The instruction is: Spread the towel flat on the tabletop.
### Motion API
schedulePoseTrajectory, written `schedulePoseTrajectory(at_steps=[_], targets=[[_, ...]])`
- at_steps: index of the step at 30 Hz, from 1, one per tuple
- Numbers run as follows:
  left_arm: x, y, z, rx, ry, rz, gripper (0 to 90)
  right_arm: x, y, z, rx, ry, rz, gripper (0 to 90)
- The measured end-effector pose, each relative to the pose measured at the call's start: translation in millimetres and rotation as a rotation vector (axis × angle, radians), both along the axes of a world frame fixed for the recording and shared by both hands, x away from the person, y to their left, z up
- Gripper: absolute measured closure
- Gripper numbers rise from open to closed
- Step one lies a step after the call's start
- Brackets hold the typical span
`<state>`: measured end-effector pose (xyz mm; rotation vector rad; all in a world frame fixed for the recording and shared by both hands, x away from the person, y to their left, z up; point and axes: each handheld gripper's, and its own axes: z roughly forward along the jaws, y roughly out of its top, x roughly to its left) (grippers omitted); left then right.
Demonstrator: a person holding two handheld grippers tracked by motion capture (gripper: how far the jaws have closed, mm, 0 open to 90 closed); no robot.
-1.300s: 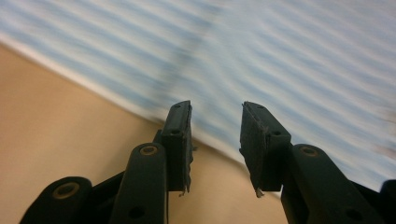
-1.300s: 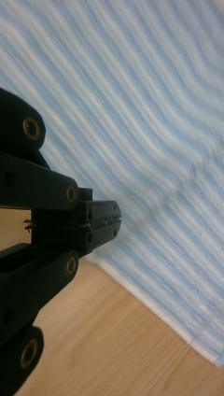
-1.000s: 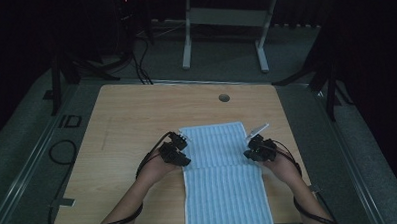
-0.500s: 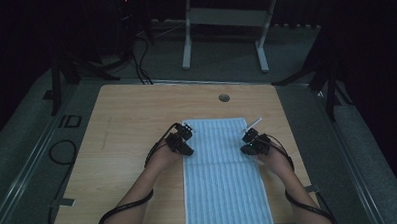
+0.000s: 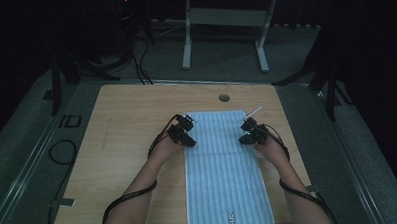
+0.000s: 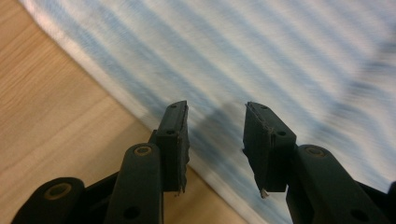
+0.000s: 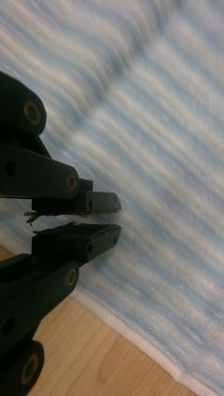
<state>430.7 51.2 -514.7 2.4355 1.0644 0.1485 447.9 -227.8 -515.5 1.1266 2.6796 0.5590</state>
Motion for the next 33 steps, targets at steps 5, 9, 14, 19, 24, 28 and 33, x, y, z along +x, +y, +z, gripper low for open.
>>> schedulePoseTrajectory(at_steps=[5, 9, 14, 19, 24, 28, 33], targets=[[-33.0, 2.9, 3.5, -0.01, 0.015, -0.044, 56.6, -23.7, -5.2, 3.0, -0.002, -0.036, 0.037, 76.4], [-51.1, 0.9, 2.3, -0.042, 0.035, -0.061, 55.2, -38.0, -12.4, 1.8, 0.011, -0.044, 0.036, 75.0], [-57.2, -6.3, -4.2, -0.021, 0.042, -0.096, 52.4, -44.5, -20.1, -5.2, -0.009, -0.033, 0.019, 74.9], [-49.2, -8.2, -13.1, -0.002, 0.047, -0.1, 52.2, -42.4, -21.9, -10.3, 0.001, -0.036, 0.0, 74.4], [-39.4, -8.3, -13.5, 0.0, 0.037, -0.105, 52.3, -38.1, -22.3, -9.8, -0.006, -0.029, 0.001, 72.6], [-26.3, -8.5, -13.4, 0.007, 0.032, -0.088, 52.3, -32.0, -23.8, -9.4, -0.007, -0.022, -0.014, 72.2], [-10.8, -10.9, -12.8, 0.02, 0.034, -0.062, 52.3, -23.1, -23.2, -9.2, -0.002, -0.008, -0.028, 72.3]])
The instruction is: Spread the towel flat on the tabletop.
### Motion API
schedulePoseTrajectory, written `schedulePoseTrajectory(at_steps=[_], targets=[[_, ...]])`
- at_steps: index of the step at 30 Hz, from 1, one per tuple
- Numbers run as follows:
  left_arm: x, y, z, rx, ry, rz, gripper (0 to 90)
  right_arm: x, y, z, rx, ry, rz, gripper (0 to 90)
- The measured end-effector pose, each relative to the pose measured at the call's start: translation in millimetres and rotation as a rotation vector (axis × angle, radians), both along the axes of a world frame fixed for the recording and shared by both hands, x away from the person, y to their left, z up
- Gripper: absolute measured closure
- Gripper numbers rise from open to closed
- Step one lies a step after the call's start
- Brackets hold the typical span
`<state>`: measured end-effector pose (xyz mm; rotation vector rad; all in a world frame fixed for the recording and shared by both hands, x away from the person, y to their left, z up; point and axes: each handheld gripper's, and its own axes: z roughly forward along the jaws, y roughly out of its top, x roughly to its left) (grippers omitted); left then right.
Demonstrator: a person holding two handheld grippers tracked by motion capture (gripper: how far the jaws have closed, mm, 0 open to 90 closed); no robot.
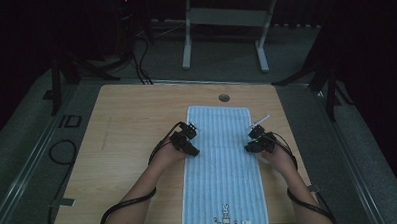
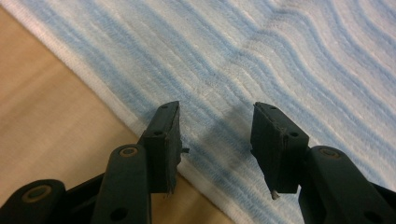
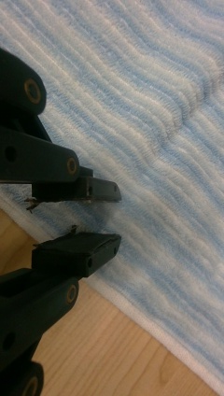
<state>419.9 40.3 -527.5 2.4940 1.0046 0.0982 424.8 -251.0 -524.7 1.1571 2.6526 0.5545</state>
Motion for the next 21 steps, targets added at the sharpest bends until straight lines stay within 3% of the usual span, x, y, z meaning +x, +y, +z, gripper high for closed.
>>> schedulePoseTrajectory(at_steps=[3, 9, 13, 18, 21], targets=[[3.8, -0.2, 0.1, -0.004, 0.005, 0.016, 52.3, 5.2, 2.3, 0.7, -0.006, 0.012, -0.008, 72.2], [-6.0, -1.2, 0.2, 0.006, 0.004, 0.004, 49.4, 7.9, 2.1, 2.4, -0.002, 0.018, -0.006, 71.8], [-10.6, -1.5, 3.9, 0.009, 0.005, -0.002, 47.6, 7.0, -0.5, 8.5, 0.008, -0.002, -0.011, 71.0], [-4.8, 15.0, 16.5, -0.015, -0.047, 0.115, 38.5, 10.1, -9.8, 18.3, 0.015, -0.013, -0.041, 66.0], [-0.8, 24.7, 18.7, -0.015, -0.066, 0.138, 38.5, 14.0, -12.3, 21.3, -0.012, -0.009, -0.044, 62.3]])
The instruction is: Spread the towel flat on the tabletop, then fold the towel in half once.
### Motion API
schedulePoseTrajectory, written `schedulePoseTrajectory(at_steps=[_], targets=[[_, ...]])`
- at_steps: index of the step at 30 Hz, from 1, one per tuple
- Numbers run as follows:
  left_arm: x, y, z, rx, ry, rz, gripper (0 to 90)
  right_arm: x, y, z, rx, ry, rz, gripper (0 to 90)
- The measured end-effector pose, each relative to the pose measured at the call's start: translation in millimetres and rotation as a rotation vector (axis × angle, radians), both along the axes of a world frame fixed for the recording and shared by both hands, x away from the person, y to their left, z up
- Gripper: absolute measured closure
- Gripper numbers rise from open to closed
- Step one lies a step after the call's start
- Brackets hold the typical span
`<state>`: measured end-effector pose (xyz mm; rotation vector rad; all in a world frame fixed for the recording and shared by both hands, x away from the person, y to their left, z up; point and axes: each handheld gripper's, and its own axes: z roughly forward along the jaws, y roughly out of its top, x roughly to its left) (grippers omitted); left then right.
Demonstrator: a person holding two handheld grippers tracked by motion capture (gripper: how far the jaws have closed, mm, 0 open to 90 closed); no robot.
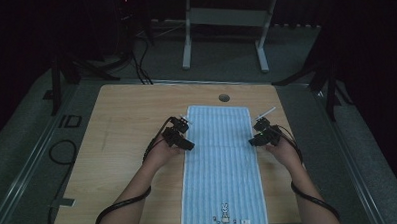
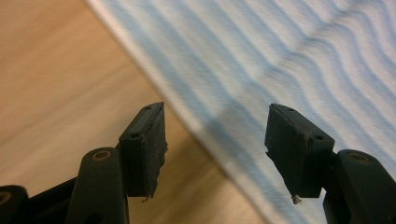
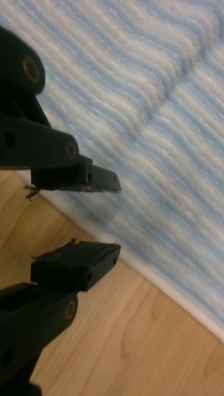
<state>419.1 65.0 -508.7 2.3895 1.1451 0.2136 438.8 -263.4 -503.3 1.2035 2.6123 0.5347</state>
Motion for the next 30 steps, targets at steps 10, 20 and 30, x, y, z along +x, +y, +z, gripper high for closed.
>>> schedulePoseTrajectory(at_steps=[10, 20, 30], targets=[[18.7, 8.4, -6.9, -0.041, 0.017, 0.054, 39.1, 22.7, -3.0, 2.0, -0.002, 0.002, -0.096, 54.9], [48.5, -2.6, -17.9, 0.059, 0.015, 0.052, 40.9, 44.5, 1.2, -8.9, -0.02, 0.042, -0.159, 54.0], [55.9, -14.9, -22.1, 0.048, 0.0, 0.051, 48.5, 52.3, 1.5, -18.5, -0.003, 0.085, -0.159, 58.9]])
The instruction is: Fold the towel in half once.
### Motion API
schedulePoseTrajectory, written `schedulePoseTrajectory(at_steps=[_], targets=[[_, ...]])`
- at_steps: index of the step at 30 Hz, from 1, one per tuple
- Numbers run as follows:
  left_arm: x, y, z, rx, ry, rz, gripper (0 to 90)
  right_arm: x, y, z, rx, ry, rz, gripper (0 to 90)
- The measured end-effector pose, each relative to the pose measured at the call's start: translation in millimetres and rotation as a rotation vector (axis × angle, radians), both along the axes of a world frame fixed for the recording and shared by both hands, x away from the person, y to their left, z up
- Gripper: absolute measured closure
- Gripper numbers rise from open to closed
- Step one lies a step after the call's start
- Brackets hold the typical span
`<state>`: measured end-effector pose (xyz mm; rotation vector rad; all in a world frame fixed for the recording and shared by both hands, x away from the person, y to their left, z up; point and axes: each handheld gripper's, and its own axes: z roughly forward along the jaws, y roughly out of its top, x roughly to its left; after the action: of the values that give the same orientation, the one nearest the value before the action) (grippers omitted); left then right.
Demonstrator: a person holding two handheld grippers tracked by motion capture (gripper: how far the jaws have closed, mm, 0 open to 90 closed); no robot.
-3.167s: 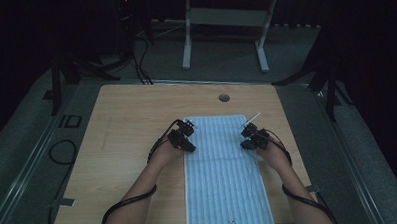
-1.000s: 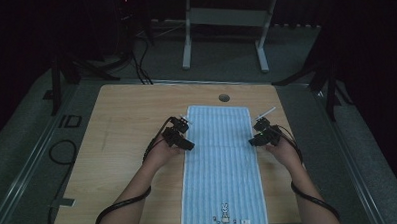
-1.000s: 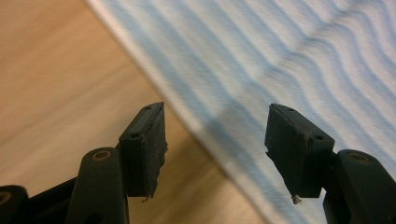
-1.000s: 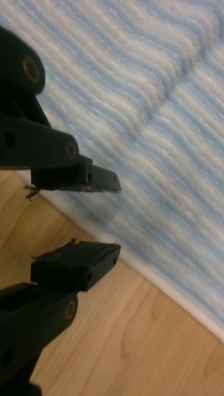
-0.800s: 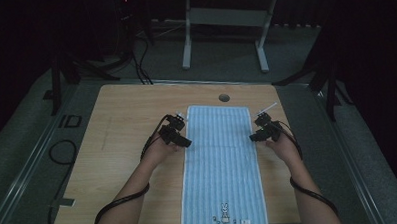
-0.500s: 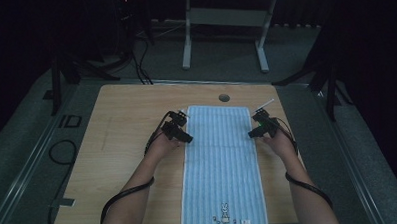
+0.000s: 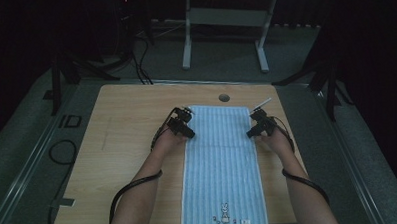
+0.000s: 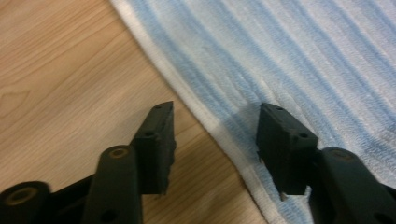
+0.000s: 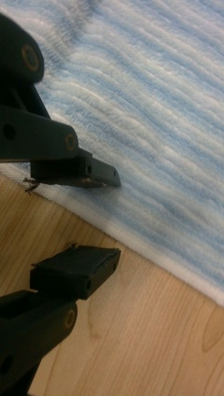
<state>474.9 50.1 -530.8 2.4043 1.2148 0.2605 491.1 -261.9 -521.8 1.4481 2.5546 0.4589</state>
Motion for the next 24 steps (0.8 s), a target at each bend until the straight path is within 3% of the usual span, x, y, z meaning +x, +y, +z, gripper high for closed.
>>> schedulePoseTrajectory(at_steps=[3, 6, 7, 9, 12, 14, 19, 20, 21, 24], targets=[[-2.2, -1.8, 0.2, -0.012, -0.008, -0.009, 58.5, -1.7, 3.6, 0.4, -0.007, -0.002, 0.024, 68.1], [-3.5, -2.8, 0.4, -0.022, -0.004, -0.023, 74.8, -2.8, 5.9, 0.4, -0.009, -0.01, 0.036, 75.1], [-4.3, -2.4, 0.1, -0.05, 0.014, -0.039, 82.3, -4.0, 8.9, 0.2, -0.009, -0.013, 0.045, 83.7], [-5.3, 0.0, -1.1, -0.074, 0.015, -0.04, 86.2, -5.1, 10.7, 0.2, -0.018, -0.018, 0.058, 86.2], [-5.6, 2.4, -1.5, -0.086, 0.019, -0.041, 87.5, -7.9, 15.9, 0.1, -0.062, -0.042, 0.082, 87.4], [-8.9, 2.1, 1.2, -0.032, 0.008, -0.044, 87.9, -10.0, 21.4, 0.9, -0.107, -0.052, 0.091, 87.8], [-21.3, 11.9, 17.3, -0.051, -0.022, -0.049, 87.9, -20.2, 16.9, 24.1, -0.037, -0.087, 0.1, 87.8], [-25.8, 16.7, 23.5, -0.083, -0.008, -0.052, 87.9, -22.8, 15.2, 29.6, -0.025, -0.094, 0.102, 87.8], [-29.5, 18.4, 27.1, -0.082, -0.02, -0.057, 87.8, -29.9, 12.5, 40.8, -0.013, -0.129, 0.121, 87.8], [-45.9, 23.5, 41.4, -0.101, -0.038, -0.085, 87.7, -43.5, 10.6, 55.6, 0.007, -0.143, 0.155, 87.8]])
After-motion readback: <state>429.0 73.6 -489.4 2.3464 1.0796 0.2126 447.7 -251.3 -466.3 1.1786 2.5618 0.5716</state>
